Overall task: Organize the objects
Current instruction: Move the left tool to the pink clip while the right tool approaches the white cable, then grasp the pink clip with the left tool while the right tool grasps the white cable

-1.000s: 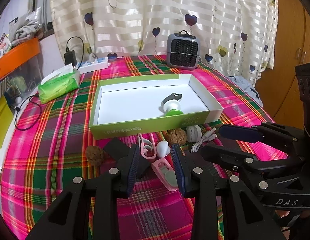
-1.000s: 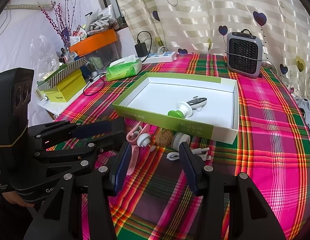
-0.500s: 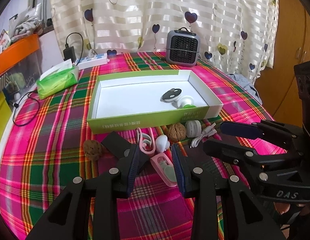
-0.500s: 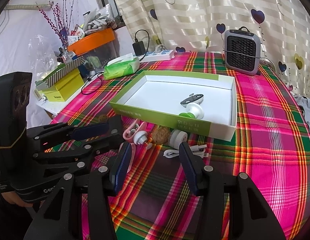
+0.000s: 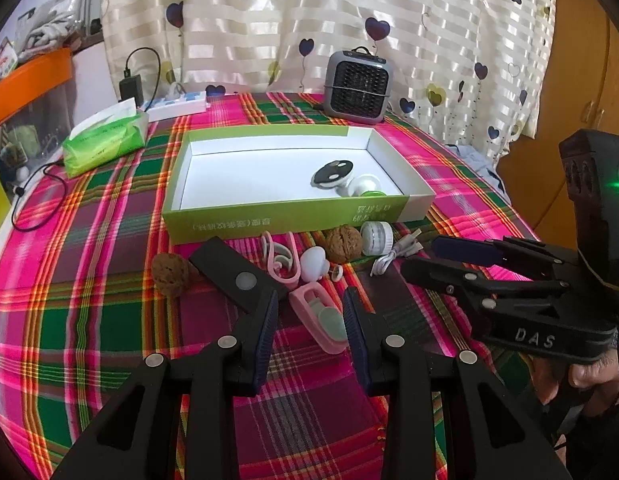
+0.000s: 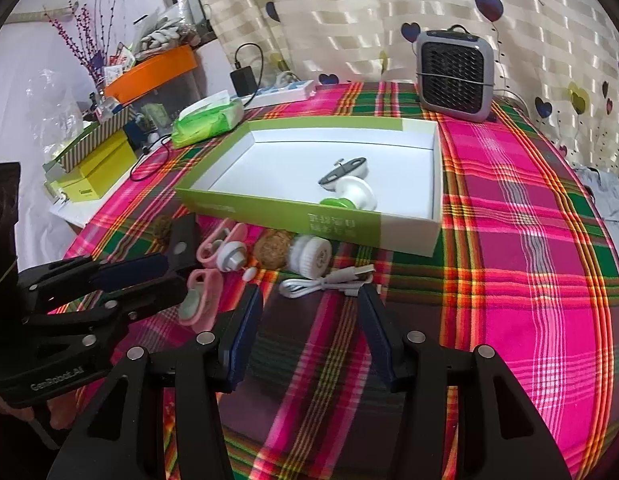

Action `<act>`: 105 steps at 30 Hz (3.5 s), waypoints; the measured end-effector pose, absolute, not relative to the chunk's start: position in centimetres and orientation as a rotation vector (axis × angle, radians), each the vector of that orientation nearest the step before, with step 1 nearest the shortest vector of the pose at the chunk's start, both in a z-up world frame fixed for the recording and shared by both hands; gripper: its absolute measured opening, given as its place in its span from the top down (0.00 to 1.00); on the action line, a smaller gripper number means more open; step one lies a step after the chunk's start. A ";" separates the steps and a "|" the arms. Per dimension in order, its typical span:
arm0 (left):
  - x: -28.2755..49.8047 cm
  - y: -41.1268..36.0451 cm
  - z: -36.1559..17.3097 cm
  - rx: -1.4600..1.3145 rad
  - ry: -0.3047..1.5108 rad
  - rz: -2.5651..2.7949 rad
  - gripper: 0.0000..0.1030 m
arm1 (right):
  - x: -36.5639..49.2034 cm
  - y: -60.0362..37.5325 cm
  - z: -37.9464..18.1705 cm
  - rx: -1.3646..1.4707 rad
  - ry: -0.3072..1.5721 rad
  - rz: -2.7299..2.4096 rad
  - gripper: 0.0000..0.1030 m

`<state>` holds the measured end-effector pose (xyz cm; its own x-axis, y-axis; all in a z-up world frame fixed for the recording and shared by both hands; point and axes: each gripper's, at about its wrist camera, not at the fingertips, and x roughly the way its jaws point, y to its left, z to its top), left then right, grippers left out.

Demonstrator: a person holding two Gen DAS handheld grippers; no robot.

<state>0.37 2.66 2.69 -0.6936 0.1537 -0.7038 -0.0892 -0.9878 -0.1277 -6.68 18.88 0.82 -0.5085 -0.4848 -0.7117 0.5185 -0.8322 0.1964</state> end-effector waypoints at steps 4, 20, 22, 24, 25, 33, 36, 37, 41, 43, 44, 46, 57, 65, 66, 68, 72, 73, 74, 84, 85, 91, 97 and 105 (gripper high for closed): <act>0.4 2.4 2.5 -1.163 -0.141 2.780 0.69 | -7.4 19.5 0.8 1.079 0.045 -2.332 0.51; 0.3 3.5 1.6 -1.193 -0.160 2.704 0.69 | -11.0 20.6 -0.1 1.148 -0.057 -2.317 0.51; 0.2 3.6 1.5 -1.200 -0.158 2.697 0.69 | -11.2 20.6 -0.4 1.165 -0.070 -2.298 0.53; 0.2 3.8 1.4 -1.204 -0.157 2.693 0.69 | -11.1 20.6 -0.4 1.169 -0.075 -2.278 0.60; 0.2 3.8 1.4 -1.207 -0.157 2.692 0.69 | -11.0 20.6 -0.4 1.170 -0.081 -2.261 0.65; -0.1 3.6 0.9 -1.251 -0.163 2.700 0.69 | -9.1 20.5 -0.4 1.173 -0.047 -2.189 0.68; -0.3 3.5 0.8 -1.266 -0.163 2.702 0.69 | -8.0 20.0 -0.4 1.171 -0.013 -2.129 0.68; -0.2 3.5 0.7 -1.268 -0.162 2.703 0.69 | -7.6 19.8 -0.4 1.163 0.002 -2.106 0.68; -0.5 3.4 0.4 -1.291 -0.161 2.708 0.69 | -6.7 19.9 0.0 1.137 0.042 -2.114 0.68; -0.6 3.3 0.4 -1.287 -0.162 2.716 0.69 | -6.7 20.1 0.0 1.138 0.039 -2.134 0.67; -0.7 3.3 0.4 -1.287 -0.164 2.719 0.70 | -6.8 20.1 0.0 1.144 0.030 -2.144 0.67; -0.9 3.3 0.3 -1.288 -0.160 2.727 0.71 | -7.0 20.2 -0.2 1.176 -0.019 -2.173 0.65; -0.7 3.3 0.4 -1.285 -0.145 2.736 0.80 | -6.0 17.9 -0.3 1.170 0.093 -2.205 0.65; -0.4 3.1 0.3 -1.279 -0.147 2.728 0.80 | -8.2 17.4 -0.1 1.110 0.183 -2.204 0.65; -0.4 3.1 0.3 -1.277 -0.146 2.728 0.80 | -8.0 17.6 0.0 1.110 0.174 -2.212 0.65; -0.3 3.1 0.3 -1.276 -0.142 2.728 0.80 | -7.4 18.0 0.0 1.128 0.139 -2.234 0.65; -0.4 3.1 0.3 -1.276 -0.145 2.725 0.80 | -6.9 19.3 -0.4 1.196 -0.031 -2.287 0.63; -0.4 3.2 0.3 -1.276 -0.145 2.725 0.80 | -6.9 19.3 -0.6 1.216 -0.071 -2.280 0.63; -0.4 3.1 0.3 -1.276 -0.144 2.725 0.80 | -6.8 19.2 -0.6 1.215 -0.097 -2.282 0.63; -0.5 3.1 0.3 -1.275 -0.144 2.725 0.80 | -7.9 17.0 -0.4 1.217 -0.052 -2.298 0.62; -0.5 3.0 0.3 -1.274 -0.147 2.723 0.80 | -7.6 16.7 -0.4 1.205 -0.004 -2.302 0.63; -0.5 3.1 0.3 -1.273 -0.143 2.720 0.80 | -7.1 16.7 -0.6 1.172 0.108 -2.301 0.77; -0.6 3.2 0.4 -1.265 -0.156 2.708 0.85 | -6.7 17.2 -0.6 1.161 0.104 -2.287 0.77; 0.0 3.6 0.7 -1.242 -0.151 2.703 0.85 | -5.9 18.4 0.0 1.126 0.055 -2.288 0.77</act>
